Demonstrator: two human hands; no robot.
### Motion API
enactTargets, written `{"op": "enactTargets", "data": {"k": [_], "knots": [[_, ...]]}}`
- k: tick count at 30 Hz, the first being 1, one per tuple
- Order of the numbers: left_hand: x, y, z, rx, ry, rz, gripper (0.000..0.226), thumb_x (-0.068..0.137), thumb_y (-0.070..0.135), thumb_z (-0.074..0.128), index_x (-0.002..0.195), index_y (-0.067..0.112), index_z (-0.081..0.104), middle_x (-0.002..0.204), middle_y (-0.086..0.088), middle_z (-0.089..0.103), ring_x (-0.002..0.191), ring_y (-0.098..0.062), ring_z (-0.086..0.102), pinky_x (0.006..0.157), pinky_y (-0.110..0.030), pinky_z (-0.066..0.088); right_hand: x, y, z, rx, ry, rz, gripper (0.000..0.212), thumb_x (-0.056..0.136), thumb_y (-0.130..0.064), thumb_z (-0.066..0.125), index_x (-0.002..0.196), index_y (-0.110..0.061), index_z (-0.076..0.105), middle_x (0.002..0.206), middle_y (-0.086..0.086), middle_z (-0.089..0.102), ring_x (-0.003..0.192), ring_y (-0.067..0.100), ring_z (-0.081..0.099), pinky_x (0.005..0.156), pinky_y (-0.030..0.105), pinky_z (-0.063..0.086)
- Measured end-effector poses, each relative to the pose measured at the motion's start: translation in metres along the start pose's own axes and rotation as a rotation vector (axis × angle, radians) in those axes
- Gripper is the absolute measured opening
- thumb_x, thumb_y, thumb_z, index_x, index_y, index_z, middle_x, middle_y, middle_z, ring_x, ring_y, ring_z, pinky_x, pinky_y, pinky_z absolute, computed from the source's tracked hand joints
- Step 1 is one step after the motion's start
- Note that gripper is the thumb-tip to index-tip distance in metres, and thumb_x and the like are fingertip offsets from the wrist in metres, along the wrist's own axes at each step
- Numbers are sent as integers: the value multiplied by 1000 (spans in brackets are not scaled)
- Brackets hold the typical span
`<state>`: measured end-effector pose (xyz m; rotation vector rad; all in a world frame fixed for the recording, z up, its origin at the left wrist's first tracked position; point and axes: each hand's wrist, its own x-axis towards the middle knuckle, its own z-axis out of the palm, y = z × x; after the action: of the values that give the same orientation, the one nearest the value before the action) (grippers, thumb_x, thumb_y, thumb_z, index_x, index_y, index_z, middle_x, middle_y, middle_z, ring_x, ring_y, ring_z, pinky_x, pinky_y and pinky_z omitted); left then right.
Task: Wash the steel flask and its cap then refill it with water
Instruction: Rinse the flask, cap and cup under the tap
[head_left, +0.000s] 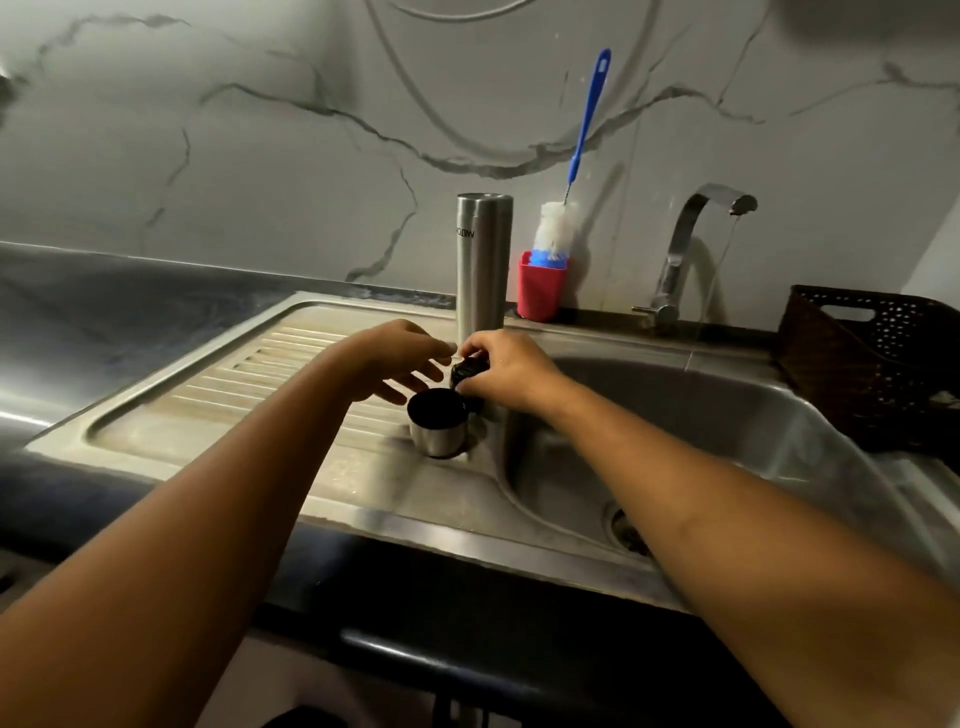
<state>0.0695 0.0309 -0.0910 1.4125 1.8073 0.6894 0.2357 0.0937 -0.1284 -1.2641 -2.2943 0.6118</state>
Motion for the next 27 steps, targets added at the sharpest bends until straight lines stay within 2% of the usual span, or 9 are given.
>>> {"op": "enactTargets", "data": {"k": [4,6,8,10,14,18,21,24,27], "knots": [[-13,-7,-3,-16,-40,31,54,95,60,63,126,15,68,118,-6,72,105,-22,71,96,-45,58,-1,0,3,1,-13,-36,61,79,-29,85,135,-30,61,125,0,67,113,19,63,99,40,55],[-21,-9,-5,-5,-63,35,65,85,64,70,129,17,64,121,-6,71,109,-24,70,98,-48,58,-6,4,-2,59,-37,-32,66,79,-27,86,139,-27,58,128,2,65,115,20,62,102,40,54],[-28,-11,-7,14,-97,34,79,69,63,80,132,20,60,123,-6,69,114,-25,67,99,-50,57,-12,7,-11,122,-6,-29,73,78,-25,88,143,-23,56,131,1,62,116,18,61,104,38,52],[-33,-12,-7,51,-141,14,83,62,50,88,134,23,57,127,-5,66,117,-26,64,96,-48,58,-17,12,-21,179,42,-11,71,80,-23,88,144,-19,56,124,-2,60,114,15,59,99,31,51],[-33,-9,-1,156,-160,-7,57,74,18,92,122,21,63,128,-8,67,114,-28,67,80,-40,63,-31,25,-40,250,66,45,58,81,-21,87,133,-15,62,108,-3,64,108,20,65,78,28,53],[-29,13,10,232,-84,81,34,88,4,79,119,12,67,113,-13,73,96,-24,74,65,-31,63,-47,43,-60,287,64,107,46,85,-26,84,125,-17,65,113,4,67,104,20,67,67,30,56],[-25,29,30,408,-98,92,19,95,1,68,114,7,69,102,-14,75,79,-18,75,62,-30,64,-66,54,-69,345,1,194,41,89,-24,80,126,-18,63,115,7,69,97,24,70,70,38,61],[-23,30,51,568,-140,62,17,101,12,61,114,4,68,107,-20,70,83,-28,75,65,-37,66,-85,57,-61,400,-150,224,33,95,-22,73,126,-14,63,114,9,69,90,24,72,69,37,61],[-15,33,60,567,-99,53,16,101,5,58,111,3,70,103,-21,68,84,-34,74,57,-35,64,-92,55,-56,452,-260,227,27,98,-25,69,120,-10,66,110,14,71,85,25,73,63,34,62]]}}
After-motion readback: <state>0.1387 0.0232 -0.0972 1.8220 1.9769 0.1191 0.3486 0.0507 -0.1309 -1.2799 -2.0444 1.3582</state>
